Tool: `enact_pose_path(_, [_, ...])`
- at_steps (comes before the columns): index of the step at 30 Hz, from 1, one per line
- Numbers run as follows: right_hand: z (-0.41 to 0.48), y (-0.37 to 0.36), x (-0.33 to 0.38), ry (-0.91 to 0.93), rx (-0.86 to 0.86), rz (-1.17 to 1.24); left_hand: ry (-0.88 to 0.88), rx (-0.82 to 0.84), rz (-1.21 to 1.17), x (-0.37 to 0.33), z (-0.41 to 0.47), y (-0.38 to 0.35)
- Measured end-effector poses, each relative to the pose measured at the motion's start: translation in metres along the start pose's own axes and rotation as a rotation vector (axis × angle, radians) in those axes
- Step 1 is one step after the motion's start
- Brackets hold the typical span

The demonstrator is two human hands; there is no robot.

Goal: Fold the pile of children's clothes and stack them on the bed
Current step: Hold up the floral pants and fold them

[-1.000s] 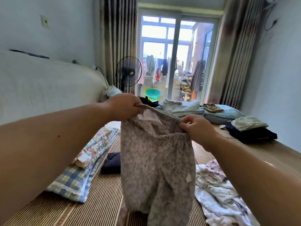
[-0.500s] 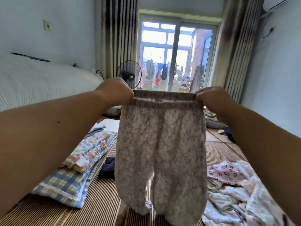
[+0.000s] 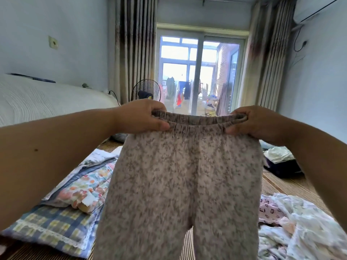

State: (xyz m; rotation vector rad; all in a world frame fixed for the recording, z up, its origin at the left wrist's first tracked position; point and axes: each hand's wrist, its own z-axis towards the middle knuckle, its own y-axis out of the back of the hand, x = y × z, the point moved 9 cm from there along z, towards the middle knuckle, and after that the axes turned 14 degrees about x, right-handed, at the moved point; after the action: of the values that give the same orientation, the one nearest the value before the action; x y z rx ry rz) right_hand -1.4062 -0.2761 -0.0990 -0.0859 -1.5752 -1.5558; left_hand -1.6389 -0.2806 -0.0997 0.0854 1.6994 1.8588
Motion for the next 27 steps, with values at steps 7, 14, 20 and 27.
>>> enact_pose_path(7, [0.025, -0.017, -0.036, -0.265, -0.420, 0.105, 0.368, -0.210, -0.150, 0.017, 0.027, -0.016])
enact_pose_path(14, [0.037, -0.043, -0.007, -0.070, -0.413, 0.510, 0.205, -0.150, -0.832, -0.033, 0.055, -0.045])
enact_pose_path(20, [0.032, -0.035, 0.012, 0.145, -0.200, 0.504, 0.047, 0.171, -0.860, -0.064, 0.040, -0.046])
enact_pose_path(27, [0.026, -0.036, 0.006, 0.095, -0.217, 0.598, -0.032, -0.115, -0.541, -0.036, 0.026, -0.025])
